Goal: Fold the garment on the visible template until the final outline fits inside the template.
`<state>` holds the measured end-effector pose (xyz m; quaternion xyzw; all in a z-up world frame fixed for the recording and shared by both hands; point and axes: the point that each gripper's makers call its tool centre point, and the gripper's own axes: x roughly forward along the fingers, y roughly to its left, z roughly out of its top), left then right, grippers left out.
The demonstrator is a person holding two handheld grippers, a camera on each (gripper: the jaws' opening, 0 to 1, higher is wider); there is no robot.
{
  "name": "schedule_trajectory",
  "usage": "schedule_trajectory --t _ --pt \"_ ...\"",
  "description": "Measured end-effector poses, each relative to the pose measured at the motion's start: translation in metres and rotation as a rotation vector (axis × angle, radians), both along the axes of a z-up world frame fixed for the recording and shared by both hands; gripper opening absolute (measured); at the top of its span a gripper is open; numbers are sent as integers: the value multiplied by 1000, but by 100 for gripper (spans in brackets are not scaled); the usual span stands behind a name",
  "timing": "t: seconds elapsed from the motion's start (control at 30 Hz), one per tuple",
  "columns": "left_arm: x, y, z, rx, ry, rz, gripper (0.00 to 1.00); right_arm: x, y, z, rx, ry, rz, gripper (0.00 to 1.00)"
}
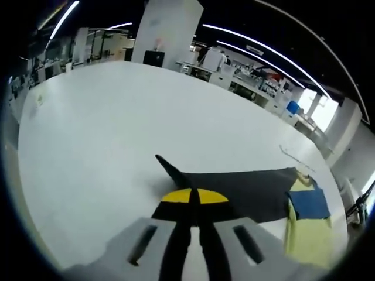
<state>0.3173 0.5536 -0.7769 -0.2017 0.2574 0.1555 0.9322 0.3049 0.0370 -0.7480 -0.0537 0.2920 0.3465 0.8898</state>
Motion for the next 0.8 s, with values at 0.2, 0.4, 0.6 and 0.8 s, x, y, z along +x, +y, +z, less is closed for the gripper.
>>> schedule_trajectory --t 0.2,0.4,0.6,0.8 --pt "11 -23 9 9 -19 -53 0 -5 6 -4 6 6 16 99" --pt "23 -50 17 -1 -41 -110 0 -6 8 -1 24 -1 24 99" --pt "35 -72 18 -15 -46 -162 0 -7 8 -2 16 -3 32 99" --pt "48 -92 23 -11 -59 -201 0 -10 9 -5 21 3 38 99"
